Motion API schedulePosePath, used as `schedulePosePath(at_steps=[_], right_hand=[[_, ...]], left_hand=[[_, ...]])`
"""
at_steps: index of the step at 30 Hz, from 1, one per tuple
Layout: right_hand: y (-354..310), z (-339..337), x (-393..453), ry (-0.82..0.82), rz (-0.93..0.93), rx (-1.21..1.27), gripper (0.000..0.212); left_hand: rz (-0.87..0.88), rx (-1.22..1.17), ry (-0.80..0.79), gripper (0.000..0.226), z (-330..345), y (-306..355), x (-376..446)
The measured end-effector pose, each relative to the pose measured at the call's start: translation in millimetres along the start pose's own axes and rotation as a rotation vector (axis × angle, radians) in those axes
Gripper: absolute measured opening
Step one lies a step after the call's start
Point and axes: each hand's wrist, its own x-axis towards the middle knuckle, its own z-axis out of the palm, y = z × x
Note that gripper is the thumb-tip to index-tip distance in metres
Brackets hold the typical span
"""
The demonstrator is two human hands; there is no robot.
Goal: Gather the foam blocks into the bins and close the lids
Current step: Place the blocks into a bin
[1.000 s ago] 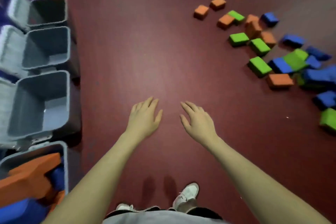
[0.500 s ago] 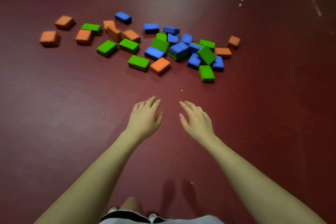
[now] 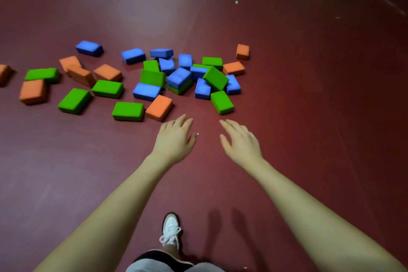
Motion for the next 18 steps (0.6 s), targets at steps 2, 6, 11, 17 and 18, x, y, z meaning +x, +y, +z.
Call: schedulePosePath(at_steps=[2,6,11,17,18], right_hand=[[-4,-1,48,0.006,0.020,-0.010,0.048],[-5,-2,128,0.019,0.053,0.003,0.048],[17,2,217,0.014,0.053,-0.010,0.049],[74,6,336,0.012,0.029,-0.006,0.050],[86,6,357,0.008,0.031,-0.001,0.050]], left_hand=[[0.014,0.004,0.000,0.049,-8,-19,47],[0.039,0.013,0.008,0.050,-21,-42,127],[0.035,0.020,0.000,0.050,-19,-55,219],[0.005,0.019,-0.023,0.049,-3,-53,348],[0.002,0.012,-0.017,0.049,0,-49,372]])
